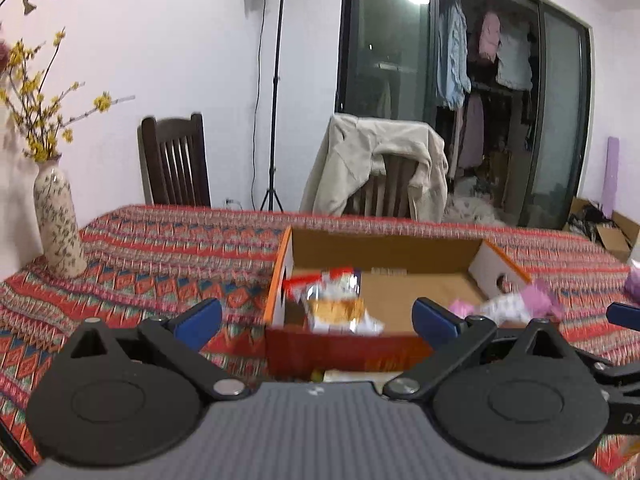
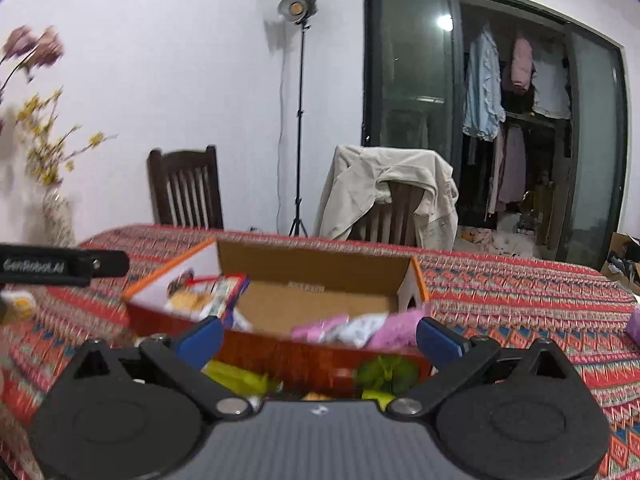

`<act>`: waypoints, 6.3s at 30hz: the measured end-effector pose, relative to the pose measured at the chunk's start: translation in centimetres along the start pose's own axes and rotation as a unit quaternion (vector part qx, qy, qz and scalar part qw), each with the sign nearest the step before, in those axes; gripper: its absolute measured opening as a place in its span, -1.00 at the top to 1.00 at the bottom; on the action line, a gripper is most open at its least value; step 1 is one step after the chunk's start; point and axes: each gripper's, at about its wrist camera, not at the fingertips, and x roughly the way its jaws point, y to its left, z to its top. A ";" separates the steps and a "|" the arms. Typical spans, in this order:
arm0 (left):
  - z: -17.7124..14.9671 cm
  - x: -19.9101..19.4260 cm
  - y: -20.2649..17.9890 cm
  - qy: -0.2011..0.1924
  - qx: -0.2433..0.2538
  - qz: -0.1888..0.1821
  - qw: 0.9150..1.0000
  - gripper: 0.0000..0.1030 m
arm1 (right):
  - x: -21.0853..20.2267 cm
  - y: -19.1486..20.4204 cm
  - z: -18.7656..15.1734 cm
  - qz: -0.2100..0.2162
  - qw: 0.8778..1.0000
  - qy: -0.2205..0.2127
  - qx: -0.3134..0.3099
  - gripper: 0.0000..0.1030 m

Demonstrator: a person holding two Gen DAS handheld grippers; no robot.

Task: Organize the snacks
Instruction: 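Withdraw both grippers from the box back toward the snack pile, then grasp another pumpkin-seed cracker packet with the left gripper, then grasp the pink packet with the right gripper while the left gripper holds its cracker packet, then carry both packets into the orange box and open both grippers, then withdraw both grippers from the box back toward the snack pile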

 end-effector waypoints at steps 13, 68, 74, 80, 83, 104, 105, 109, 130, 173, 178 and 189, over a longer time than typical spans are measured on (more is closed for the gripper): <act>-7.3 -1.5 1.7 0.108 0.016 0.001 0.994 -1.00 | -3.1 1.0 -7.0 0.011 0.998 0.064 0.012 -1.00; -8.3 -5.0 5.6 0.056 -0.038 0.000 0.998 0.04 | 1.6 6.6 -6.8 0.016 0.990 0.122 -0.064 -0.74; -8.4 -4.8 6.0 0.058 -0.043 0.000 0.997 0.04 | 1.7 6.2 -6.9 0.027 0.991 0.121 -0.047 -0.25; -8.5 -4.7 5.9 0.059 -0.044 -0.001 0.997 0.04 | 1.2 5.1 -6.5 0.043 0.993 0.111 -0.021 -0.02; -8.5 -4.7 5.9 0.060 -0.043 0.000 0.997 0.04 | 0.6 4.6 -6.2 0.048 0.994 0.100 -0.009 0.17; -8.5 -4.6 5.2 0.062 -0.037 -0.006 0.997 0.04 | -0.7 0.9 -6.3 0.003 0.995 0.082 0.056 0.47; -8.5 -4.6 5.1 0.062 -0.037 -0.006 0.997 0.04 | -0.3 1.0 -6.2 -0.003 0.995 0.085 0.053 0.45; -8.5 -4.5 5.3 0.063 -0.038 -0.003 0.997 0.04 | 0.7 1.0 -6.1 -0.023 0.994 0.089 0.053 0.44; -2.3 -3.4 1.2 0.023 0.008 -0.035 0.999 0.04 | -2.4 -0.3 -1.4 0.010 0.999 0.015 0.051 0.63; 1.3 10.3 -3.1 -0.038 -0.004 -0.001 0.999 -1.00 | 11.8 -4.6 2.9 -0.001 0.992 0.002 0.126 -1.00; 1.8 9.4 -3.0 -0.041 -0.012 -0.003 0.999 -1.00 | 10.7 -4.6 3.2 -0.005 0.992 -0.011 0.124 -1.00; 3.1 6.5 -2.5 -0.014 -0.020 0.002 1.000 -1.00 | 5.7 -3.6 5.0 -0.007 0.995 -0.042 0.089 -1.00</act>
